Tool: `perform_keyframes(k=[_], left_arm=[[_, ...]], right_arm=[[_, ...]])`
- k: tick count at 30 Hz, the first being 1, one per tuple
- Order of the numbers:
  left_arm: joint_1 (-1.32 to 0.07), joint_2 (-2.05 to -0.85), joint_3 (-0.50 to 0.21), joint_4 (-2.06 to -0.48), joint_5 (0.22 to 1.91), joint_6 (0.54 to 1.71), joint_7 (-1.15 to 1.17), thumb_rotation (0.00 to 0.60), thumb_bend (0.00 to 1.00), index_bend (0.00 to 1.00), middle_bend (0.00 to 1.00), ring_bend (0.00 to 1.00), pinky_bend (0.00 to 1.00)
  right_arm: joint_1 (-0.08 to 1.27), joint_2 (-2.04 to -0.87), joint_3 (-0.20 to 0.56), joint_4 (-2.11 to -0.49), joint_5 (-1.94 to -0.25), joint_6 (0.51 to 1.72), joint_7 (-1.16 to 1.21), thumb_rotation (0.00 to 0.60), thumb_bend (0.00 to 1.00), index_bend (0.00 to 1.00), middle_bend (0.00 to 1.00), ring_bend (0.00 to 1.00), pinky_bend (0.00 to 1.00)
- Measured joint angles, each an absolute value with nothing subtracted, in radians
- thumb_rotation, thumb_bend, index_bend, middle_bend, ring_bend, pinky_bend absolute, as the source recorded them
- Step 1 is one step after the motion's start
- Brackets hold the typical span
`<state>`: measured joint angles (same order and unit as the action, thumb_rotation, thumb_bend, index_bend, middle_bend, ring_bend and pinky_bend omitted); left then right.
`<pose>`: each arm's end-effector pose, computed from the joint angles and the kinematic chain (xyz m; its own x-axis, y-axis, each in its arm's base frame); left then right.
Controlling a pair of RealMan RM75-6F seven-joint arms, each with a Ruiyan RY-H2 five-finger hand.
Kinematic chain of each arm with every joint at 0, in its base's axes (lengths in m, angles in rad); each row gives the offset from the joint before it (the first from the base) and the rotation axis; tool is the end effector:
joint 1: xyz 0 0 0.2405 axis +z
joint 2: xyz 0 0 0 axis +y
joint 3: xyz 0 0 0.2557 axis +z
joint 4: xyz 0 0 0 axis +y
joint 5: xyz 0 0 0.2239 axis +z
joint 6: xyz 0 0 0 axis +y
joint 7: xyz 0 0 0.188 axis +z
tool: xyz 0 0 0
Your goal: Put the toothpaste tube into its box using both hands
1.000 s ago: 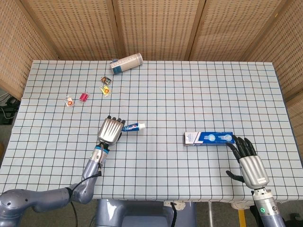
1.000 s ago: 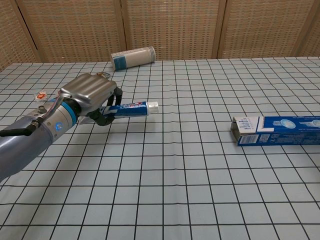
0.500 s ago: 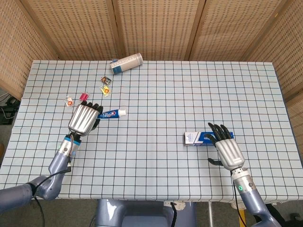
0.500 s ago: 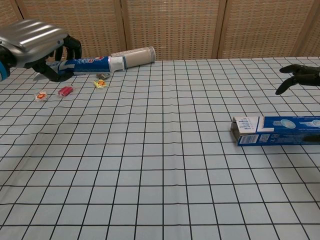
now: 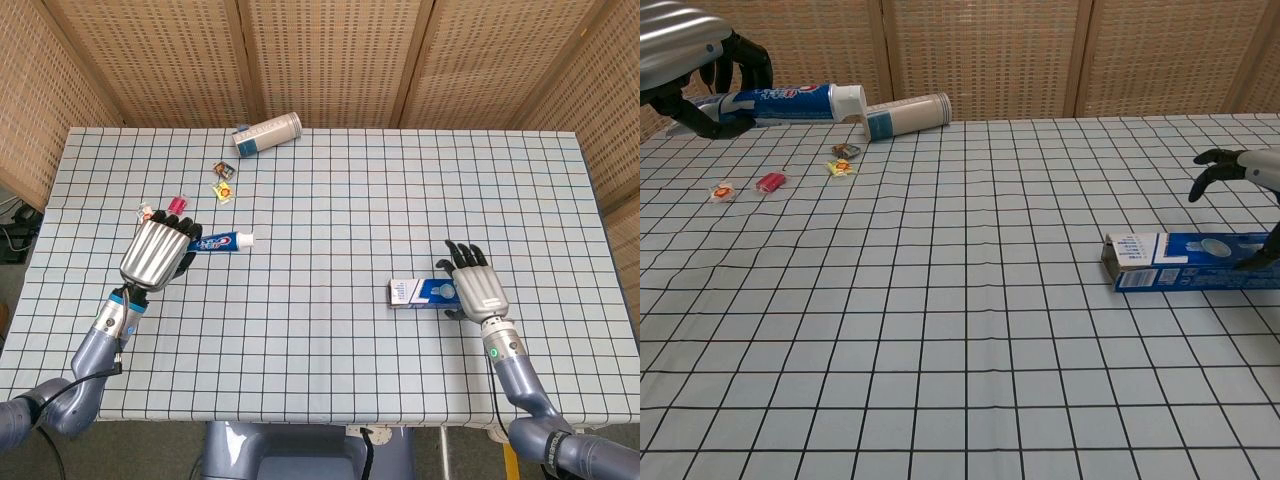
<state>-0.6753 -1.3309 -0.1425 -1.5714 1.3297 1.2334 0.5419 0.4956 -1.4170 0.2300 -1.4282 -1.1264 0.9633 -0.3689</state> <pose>-0.1418 0.3841 0.0599 0.6618 -0.1717 0.7298 0.6408 -0.3756 -0.6695 -0.2587 -0.3767 0.0220 0.5087 -0.2358 0.8281 -0.8607 -0.1170 0.4954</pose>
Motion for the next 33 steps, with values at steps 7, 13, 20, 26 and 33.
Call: perform_keyframes(k=[7,13,20,26,33], left_arm=[[-0.669,-1.34,-0.146,-1.558,1.327,1.227,0.533,0.6,0.58,0.84,0.53,0.51,0.44],[-0.669,-1.351,-0.149,-1.551,1.324,1.22,0.539,0.6,0.58,0.84,0.53,0.51,0.44],[-0.668,-1.355,-0.152,-1.549,1.328,1.218,0.545,0.6,0.58,0.84,0.53,0.51,0.44],[-0.667,-1.346,-0.161,-1.554,1.326,1.218,0.544,0.6,0.58,0.84,0.53,0.51,0.44],[-0.667,-1.332,-0.169,-1.574,1.327,1.216,0.544,0.6,0.58,0.84,0.53,0.51,0.44]], right_arm=[[0.514,-1.437,0.216,-1.317,-1.078,0.911,-0.332,0.6,0.16,0.29,0.05,0.0,0.1],[0.523,-1.473,0.196,-1.249,-1.073,0.887,-0.292,0.6,0.16,0.32,0.08,0.01,0.14],[0.527,-1.524,0.188,-1.165,-1.105,0.909,-0.237,0.6,0.23,0.61,0.43,0.45,0.54],[0.528,-1.55,0.189,-1.128,-1.181,0.977,-0.166,0.6,0.25,0.77,0.57,0.6,0.68],[0.538,-1.524,0.2,-1.202,-1.202,0.996,-0.154,0.6,0.25,0.77,0.57,0.6,0.68]])
